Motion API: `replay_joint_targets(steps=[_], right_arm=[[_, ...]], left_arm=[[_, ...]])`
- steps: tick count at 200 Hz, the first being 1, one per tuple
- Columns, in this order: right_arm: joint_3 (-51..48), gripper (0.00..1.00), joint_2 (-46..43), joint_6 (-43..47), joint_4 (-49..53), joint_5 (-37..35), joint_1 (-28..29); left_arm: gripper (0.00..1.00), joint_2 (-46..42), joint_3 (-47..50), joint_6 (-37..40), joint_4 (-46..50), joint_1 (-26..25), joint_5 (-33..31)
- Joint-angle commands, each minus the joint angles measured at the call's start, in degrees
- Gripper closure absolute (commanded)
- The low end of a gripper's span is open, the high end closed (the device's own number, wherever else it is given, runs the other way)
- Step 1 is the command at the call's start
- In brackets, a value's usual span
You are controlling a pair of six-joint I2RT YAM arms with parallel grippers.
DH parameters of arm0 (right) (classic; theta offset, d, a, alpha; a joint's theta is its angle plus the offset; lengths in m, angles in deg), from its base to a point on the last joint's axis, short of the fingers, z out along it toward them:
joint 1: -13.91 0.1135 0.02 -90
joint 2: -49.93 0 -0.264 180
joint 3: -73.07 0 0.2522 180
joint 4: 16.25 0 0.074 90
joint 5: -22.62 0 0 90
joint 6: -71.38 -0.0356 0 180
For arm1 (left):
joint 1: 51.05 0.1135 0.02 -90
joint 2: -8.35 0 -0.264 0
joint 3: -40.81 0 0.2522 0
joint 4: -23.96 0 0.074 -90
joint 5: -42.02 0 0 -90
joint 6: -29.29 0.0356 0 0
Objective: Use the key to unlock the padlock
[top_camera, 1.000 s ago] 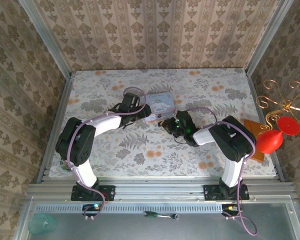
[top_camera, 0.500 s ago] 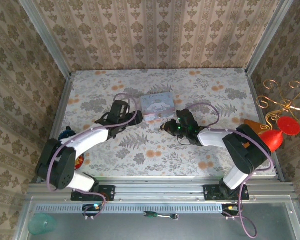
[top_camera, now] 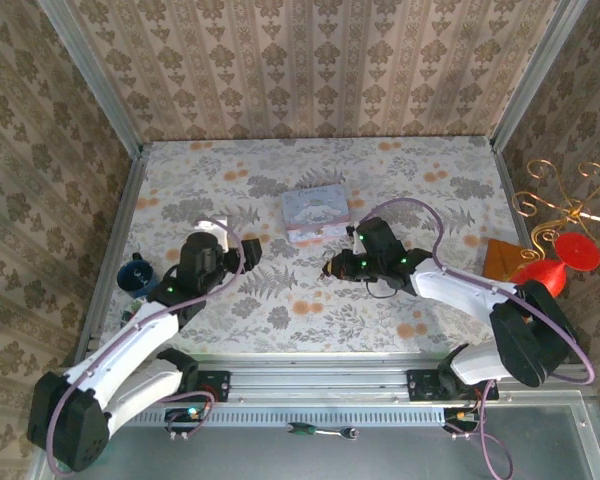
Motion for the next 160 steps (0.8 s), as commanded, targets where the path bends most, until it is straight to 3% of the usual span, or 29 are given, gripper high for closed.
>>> replay_joint_targets(steps=[1, 90, 160], right_arm=[[2.42, 1.0, -3.7, 3.91, 8.23, 1.5, 0.34], [0.13, 1.0, -5.58, 3.99, 19.22, 3.01, 0.86], [-1.13, 1.0, 0.18, 0.37, 20.8, 3.02, 6.88]], left_arm=[[0.2, -4.44, 2.64, 4.79, 1.13, 1.36, -1.94], [0.2, -13.56, 12.18, 5.68, -4.9, 2.05, -1.43], [0.2, -14.41, 15.89, 6.39, -5.55, 2.18, -1.43]])
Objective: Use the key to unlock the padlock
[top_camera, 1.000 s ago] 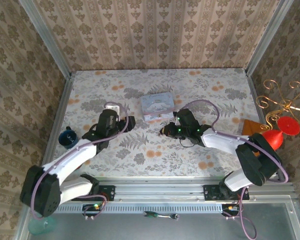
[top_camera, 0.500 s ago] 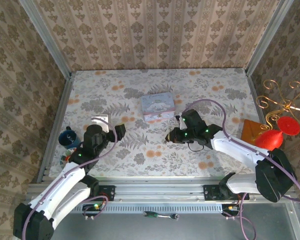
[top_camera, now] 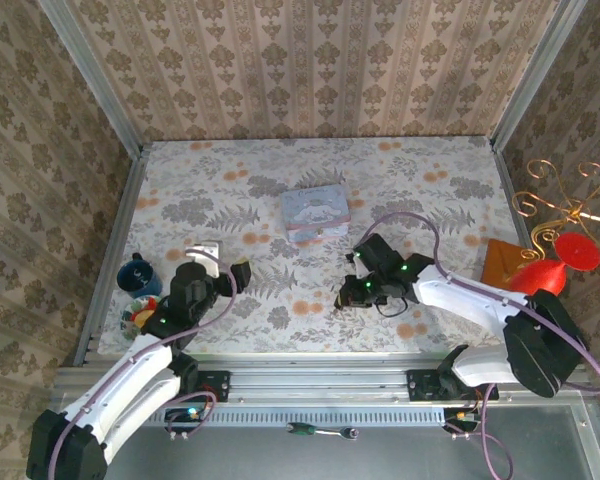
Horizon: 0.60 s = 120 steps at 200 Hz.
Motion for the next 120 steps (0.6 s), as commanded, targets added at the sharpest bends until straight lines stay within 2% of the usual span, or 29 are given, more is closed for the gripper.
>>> replay_joint_targets(steps=[1, 36, 49, 90, 120], right_arm=[[-0.66, 1.0, 2.38, -2.11, 1.8, 1.44, 1.73], [-0.2, 1.0, 6.53, -1.72, 1.89, 1.65, 3.15], [0.06, 0.97, 7.45, -0.68, 2.8, 0.9, 3.24], [1.15, 0.79, 7.96, 1.86, 7.89, -4.26, 3.16], [2.35, 0.69, 6.91, 2.68, 10.01, -6.39, 3.24]], left_arm=[[0.2, -1.52, 1.31, 1.37, -1.66, 0.43, -0.49], [0.2, -2.38, 2.18, 1.05, -2.17, 0.59, -0.51], [0.2, -2.21, 2.18, 1.01, -1.9, 0.68, -0.88], [0.2, -2.03, 2.26, 0.51, -1.63, 1.03, -1.95], [0.2, -0.89, 1.3, 0.02, -0.13, 1.2, -4.47]])
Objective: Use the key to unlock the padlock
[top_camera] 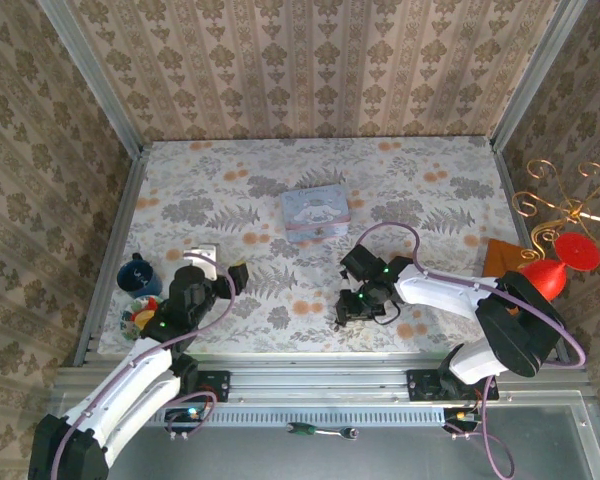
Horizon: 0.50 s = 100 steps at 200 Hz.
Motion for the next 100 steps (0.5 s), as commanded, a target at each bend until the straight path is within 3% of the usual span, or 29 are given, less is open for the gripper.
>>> replay_joint_targets(steps=[1, 48, 97, 100], right_arm=[[1.91, 0.69, -0.1, 1.56, 5.55, -3.8, 0.34], [5.46, 0.61, -3.55, 5.2, 10.69, -8.16, 0.23], [13.62, 0.54, -9.82, 10.2, 18.21, -26.14, 0.19], [13.63, 0.53, -10.47, 10.7, 17.8, -27.33, 0.13]], left_arm=[[0.2, 0.71, -0.45, -0.03, 0.53, 0.42, -3.04], [0.2, 5.56, -4.39, -2.67, 3.17, 0.5, -6.96], [0.18, 15.35, -13.26, -9.84, 7.87, 0.7, -13.19], [0.09, 15.87, -13.89, -9.74, 8.2, 0.68, -13.48]])
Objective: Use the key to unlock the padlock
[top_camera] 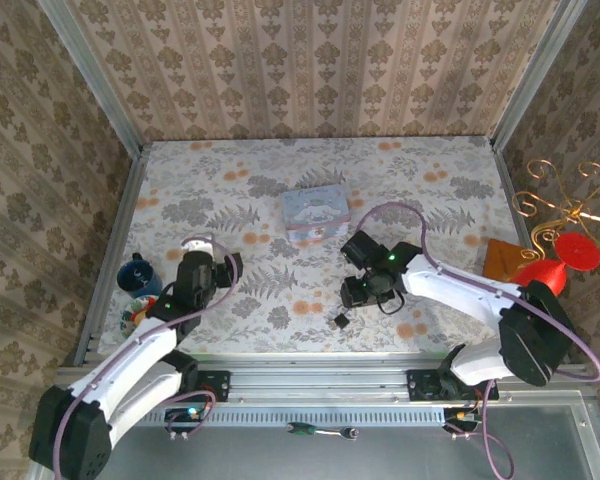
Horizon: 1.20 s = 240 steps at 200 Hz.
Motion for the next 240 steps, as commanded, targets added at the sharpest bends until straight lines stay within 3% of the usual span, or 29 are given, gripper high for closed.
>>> replay_joint_targets(steps=[1, 8, 20, 38, 84, 108, 141, 203, 240], right_arm=[[3.2, 0.53, -5.48, 4.64, 4.34, -13.35, 0.13], [2.81, 0.53, -6.95, 5.95, 2.62, -15.88, 0.09], [1.4, 0.45, -9.54, 7.45, -1.09, -18.61, -0.67], [-1.06, 0.44, -12.21, 11.78, -7.74, -18.12, -3.48], [-11.57, 0.43, -16.72, 34.18, -29.98, -23.75, -6.03], [-19.33, 0.3, -19.35, 44.62, -42.11, -23.89, -8.4], [-24.34, 0.26, -19.58, 47.12, -49.37, -21.47, -16.48], [-28.28, 0.21, -9.61, 43.18, -62.69, -21.84, -26.13], [-29.04, 0.21, -3.11, 43.19, -71.47, -15.75, -28.67]], left_arm=[[0.08, 3.76, -5.39, -3.31, 3.31, 0.35, -4.27], [0.01, 5.01, -6.8, -2.98, 4.14, 0.35, -4.87], [0.0, 6.9, -9.18, -2.27, 5.18, 1.97, -6.19], [0.0, 8.71, -11.48, -0.02, 4.69, 2.15, -9.43], [0.0, 10.02, -13.27, 2.61, 2.86, 3.89, -27.72], [0.0, 10.73, -11.95, 7.79, -3.95, 5.61, -29.29], [0.0, 17.3, -9.31, 24.0, -18.4, 8.55, -24.26], [0.0, 25.82, -8.81, 25.47, -23.44, 17.32, -3.66], [0.0, 31.73, -4.56, 25.77, -35.64, 19.21, 0.07]])
